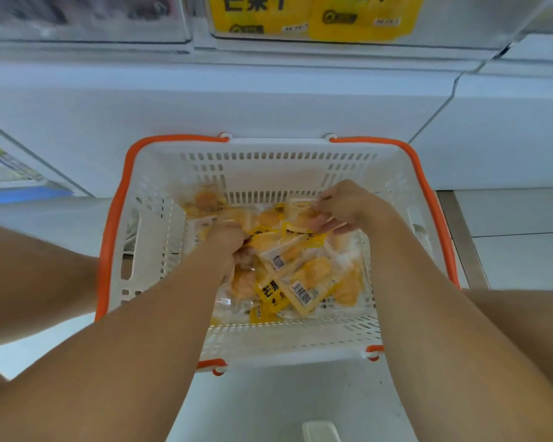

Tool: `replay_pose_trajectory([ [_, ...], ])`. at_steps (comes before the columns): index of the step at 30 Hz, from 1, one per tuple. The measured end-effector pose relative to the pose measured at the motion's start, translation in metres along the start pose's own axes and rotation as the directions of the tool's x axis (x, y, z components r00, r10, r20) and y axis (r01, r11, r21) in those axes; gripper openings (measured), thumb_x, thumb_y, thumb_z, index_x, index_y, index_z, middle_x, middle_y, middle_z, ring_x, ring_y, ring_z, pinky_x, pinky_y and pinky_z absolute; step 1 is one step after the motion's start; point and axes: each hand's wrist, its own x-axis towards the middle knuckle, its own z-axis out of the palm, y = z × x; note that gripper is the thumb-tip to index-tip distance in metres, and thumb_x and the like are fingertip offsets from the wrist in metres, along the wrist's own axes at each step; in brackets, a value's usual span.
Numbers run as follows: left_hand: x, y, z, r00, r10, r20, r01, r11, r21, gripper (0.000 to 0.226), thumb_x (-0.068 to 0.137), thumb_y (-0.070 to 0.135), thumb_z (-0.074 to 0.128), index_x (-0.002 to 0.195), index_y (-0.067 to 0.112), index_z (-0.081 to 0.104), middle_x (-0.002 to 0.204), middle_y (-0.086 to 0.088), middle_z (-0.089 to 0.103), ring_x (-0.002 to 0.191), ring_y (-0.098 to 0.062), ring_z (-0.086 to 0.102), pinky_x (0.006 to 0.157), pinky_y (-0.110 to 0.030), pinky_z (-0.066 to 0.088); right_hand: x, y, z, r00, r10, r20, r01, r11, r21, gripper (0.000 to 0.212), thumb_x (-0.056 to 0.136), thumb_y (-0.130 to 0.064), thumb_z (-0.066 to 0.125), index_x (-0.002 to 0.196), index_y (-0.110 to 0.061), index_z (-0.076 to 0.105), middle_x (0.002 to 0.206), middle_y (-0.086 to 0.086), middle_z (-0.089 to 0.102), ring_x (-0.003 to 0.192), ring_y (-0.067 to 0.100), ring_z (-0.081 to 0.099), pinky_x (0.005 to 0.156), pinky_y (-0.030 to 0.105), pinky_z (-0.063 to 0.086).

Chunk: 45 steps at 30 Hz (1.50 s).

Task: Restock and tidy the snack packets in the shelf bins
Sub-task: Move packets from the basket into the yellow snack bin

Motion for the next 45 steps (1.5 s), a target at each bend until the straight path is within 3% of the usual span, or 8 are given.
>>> replay_pose_trajectory([
  [8, 0.005, 0.01, 0.006, 0.999, -0.039, 0.002, 0.039, 0.97, -0.242, 0.022, 0.096, -0.008, 0.051, 0.113, 0.005, 0.056, 0.11, -0.014, 0.065, 0.081, -0.022, 0.065, 0.063, -0.036, 0.059, 0.01, 0.014, 0.01, 0.979, 0.191, 0.075, -0.18, 0.625, 0.759, 0.047, 0.09, -0.041, 0.072, 0.129, -0.016, 0.063, 0.146, 0.006, 0.046, 0.134, 0.037, 0.043, 0.104, 0.055, 0.046],
  [16, -0.022, 0.004, 0.0, 0.945, -0.053, 0.324, 0.177, 0.913, -0.367, 0.037, 0.095, -0.005, 0.035, 0.122, 0.002, 0.058, 0.114, -0.024, 0.068, 0.103, -0.039, 0.067, 0.083, -0.056, 0.057, 0.014, 0.028, 0.067, 0.98, 0.198, 0.029, -0.1, 0.361, 0.927, 0.017, 0.099, -0.007, 0.06, 0.115, -0.004, 0.057, 0.09, 0.012, 0.067, 0.066, 0.023, 0.067, 0.053, 0.04, 0.061],
  [22, -0.03, 0.045, -0.022, 0.87, -0.059, 0.489, 0.125, 0.987, -0.104, 0.075, 0.082, 0.069, 0.049, 0.123, 0.008, 0.065, 0.117, -0.021, 0.069, 0.11, -0.04, 0.065, 0.095, -0.051, 0.049, 0.026, 0.029, 0.05, 1.0, -0.014, -0.005, 0.014, 0.674, 0.739, 0.043, 0.089, -0.002, 0.072, 0.13, -0.009, 0.061, 0.108, 0.01, 0.072, 0.078, 0.018, 0.069, 0.065, 0.031, 0.06],
  [27, -0.029, 0.056, -0.022, 0.861, -0.091, 0.501, -0.213, 0.829, 0.517, 0.037, 0.08, 0.023, 0.08, 0.115, 0.02, 0.069, 0.105, -0.01, 0.075, 0.094, -0.029, 0.073, 0.088, -0.046, 0.057, 0.023, 0.017, 0.069, 0.993, -0.103, 0.054, 0.063, 0.868, 0.492, 0.015, 0.091, -0.019, 0.074, 0.102, -0.009, 0.07, 0.084, 0.001, 0.074, 0.066, 0.015, 0.069, 0.061, 0.032, 0.059],
  [31, -0.005, 0.02, -0.024, 0.974, 0.068, 0.215, -0.164, 0.87, 0.465, 0.058, 0.068, 0.03, 0.089, 0.118, 0.02, 0.063, 0.115, -0.007, 0.071, 0.099, -0.03, 0.07, 0.089, -0.05, 0.056, 0.027, 0.041, 0.078, 0.965, 0.058, -0.255, -0.096, 0.986, -0.139, 0.074, 0.085, -0.056, 0.07, 0.141, -0.013, 0.05, 0.141, 0.011, 0.053, 0.125, 0.032, 0.055, 0.098, 0.046, 0.051],
  [35, 0.008, -0.006, -0.019, 0.992, 0.127, 0.025, -0.128, 0.934, 0.333, 0.042, 0.088, 0.016, 0.073, 0.12, 0.015, 0.047, 0.127, -0.01, 0.059, 0.112, -0.032, 0.06, 0.097, -0.05, 0.051, 0.012, 0.068, 0.084, 0.982, 0.159, -0.102, -0.187, 0.883, -0.43, 0.128, 0.056, -0.048, 0.095, 0.154, -0.018, 0.019, 0.153, 0.009, 0.03, 0.139, 0.038, 0.034, 0.107, 0.052, 0.042],
  [40, 0.005, -0.011, -0.01, 0.978, 0.203, 0.052, -0.209, 0.924, 0.321, 0.067, 0.089, 0.01, 0.07, 0.147, 0.017, 0.036, 0.142, -0.005, 0.05, 0.125, -0.03, 0.053, 0.104, -0.044, 0.046, 0.024, 0.077, 0.076, 0.973, 0.112, -0.202, -0.185, 0.904, -0.386, 0.028, 0.08, -0.014, 0.074, 0.103, -0.007, 0.06, 0.1, 0.008, 0.064, 0.089, 0.024, 0.064, 0.066, 0.03, 0.052],
  [45, 0.003, -0.015, -0.008, 0.955, 0.287, 0.078, -0.297, 0.906, 0.301, 0.063, 0.089, 0.008, 0.069, 0.145, 0.02, 0.043, 0.141, -0.002, 0.055, 0.121, -0.022, 0.055, 0.098, -0.037, 0.047, 0.023, 0.067, 0.052, 0.992, 0.099, 0.074, -0.055, 0.887, -0.458, 0.027, 0.091, -0.03, 0.073, 0.087, -0.006, 0.06, 0.082, 0.008, 0.056, 0.073, 0.026, 0.06, 0.061, 0.029, 0.05],
])
